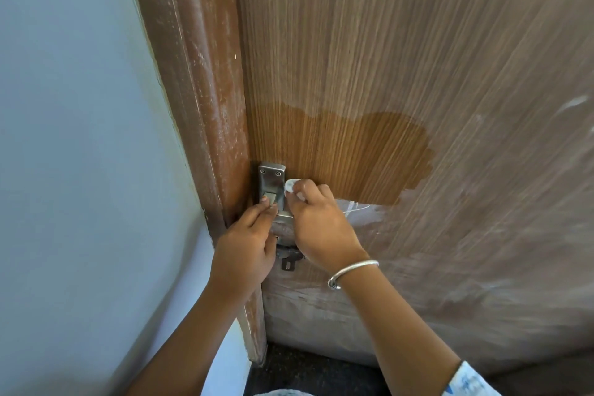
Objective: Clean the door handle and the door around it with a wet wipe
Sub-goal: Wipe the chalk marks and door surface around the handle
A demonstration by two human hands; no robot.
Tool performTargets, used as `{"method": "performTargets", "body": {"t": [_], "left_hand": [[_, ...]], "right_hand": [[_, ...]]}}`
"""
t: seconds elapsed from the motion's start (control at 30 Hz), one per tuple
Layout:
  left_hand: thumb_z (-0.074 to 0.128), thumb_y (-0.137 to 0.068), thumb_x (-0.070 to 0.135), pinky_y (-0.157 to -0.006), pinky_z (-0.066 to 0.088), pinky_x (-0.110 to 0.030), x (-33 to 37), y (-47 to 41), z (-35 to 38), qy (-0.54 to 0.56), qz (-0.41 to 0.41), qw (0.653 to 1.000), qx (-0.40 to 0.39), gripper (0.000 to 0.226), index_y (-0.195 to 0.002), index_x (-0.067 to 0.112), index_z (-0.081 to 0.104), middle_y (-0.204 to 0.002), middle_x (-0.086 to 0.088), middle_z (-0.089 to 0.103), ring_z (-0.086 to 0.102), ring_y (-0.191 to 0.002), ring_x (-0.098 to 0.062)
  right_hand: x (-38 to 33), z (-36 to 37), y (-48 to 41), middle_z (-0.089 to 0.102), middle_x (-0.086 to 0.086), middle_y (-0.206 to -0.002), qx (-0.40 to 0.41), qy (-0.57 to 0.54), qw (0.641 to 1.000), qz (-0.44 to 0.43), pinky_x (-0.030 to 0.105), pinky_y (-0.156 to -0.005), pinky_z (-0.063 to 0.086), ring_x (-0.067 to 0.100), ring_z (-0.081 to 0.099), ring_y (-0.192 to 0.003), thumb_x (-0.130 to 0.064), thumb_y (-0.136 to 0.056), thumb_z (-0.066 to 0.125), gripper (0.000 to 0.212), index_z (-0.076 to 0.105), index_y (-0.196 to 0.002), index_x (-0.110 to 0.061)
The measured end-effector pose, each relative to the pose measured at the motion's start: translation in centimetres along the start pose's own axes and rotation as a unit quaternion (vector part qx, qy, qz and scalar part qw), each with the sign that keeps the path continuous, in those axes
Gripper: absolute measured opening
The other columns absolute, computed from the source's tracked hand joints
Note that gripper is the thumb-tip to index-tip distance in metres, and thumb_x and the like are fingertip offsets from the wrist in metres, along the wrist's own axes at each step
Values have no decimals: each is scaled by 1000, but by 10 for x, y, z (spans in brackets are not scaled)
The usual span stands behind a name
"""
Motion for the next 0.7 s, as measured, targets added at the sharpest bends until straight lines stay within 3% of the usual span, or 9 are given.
{"method": "performTargets", "body": {"t": [0.2,0.4,0.5,0.63,0.7], "left_hand": [[78,-70,5,-66,56,-34,1,1,0,14,-4,1000,8,39,-107,0,68,-111,-17,67,69,-91,-34],[63,-79,14,-67,56,-31,-1,0,-3,16,10,1000,13,32,-108,1,68,-111,-16,68,70,-89,-30],[63,-80,11,-68,56,-29,-2,0,-3,28,8,1000,10,32,-110,2,67,-114,-15,67,70,-89,-27],[68,-79,8,-67,57,-29,-2,-1,-2,29,1,1000,11,32,-111,2,67,-115,-14,66,70,-88,-24],[70,-77,6,-67,57,-29,-1,-1,-1,35,-2,999,17,33,-110,2,67,-114,-14,67,70,-87,-24]], "right_hand": [[-15,-6,7,39,12,-130,-36,-15,999,35,39,-88,46,29,49,-100,-30,-87,41,53,44,-131,-2],[-5,-12,13,38,10,-128,-16,-70,994,88,30,-71,48,26,60,-80,-25,-91,39,38,53,-120,-4],[10,-12,27,37,7,-132,-3,-93,990,109,30,-75,49,23,61,-87,-22,-91,39,40,49,-128,-9],[35,-10,50,48,11,-126,90,-104,977,162,37,-77,53,29,62,-93,-10,-86,51,41,56,-126,-12],[49,-8,62,54,15,-117,168,-76,967,174,30,-75,50,31,63,-90,-1,-79,58,40,61,-119,-7]]}}
Point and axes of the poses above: each hand's wrist, its own y-axis away from the middle knuckle, its own z-axis out of the palm, x = y × z, the point moved 1 cm from there along -y, towards the middle knuckle
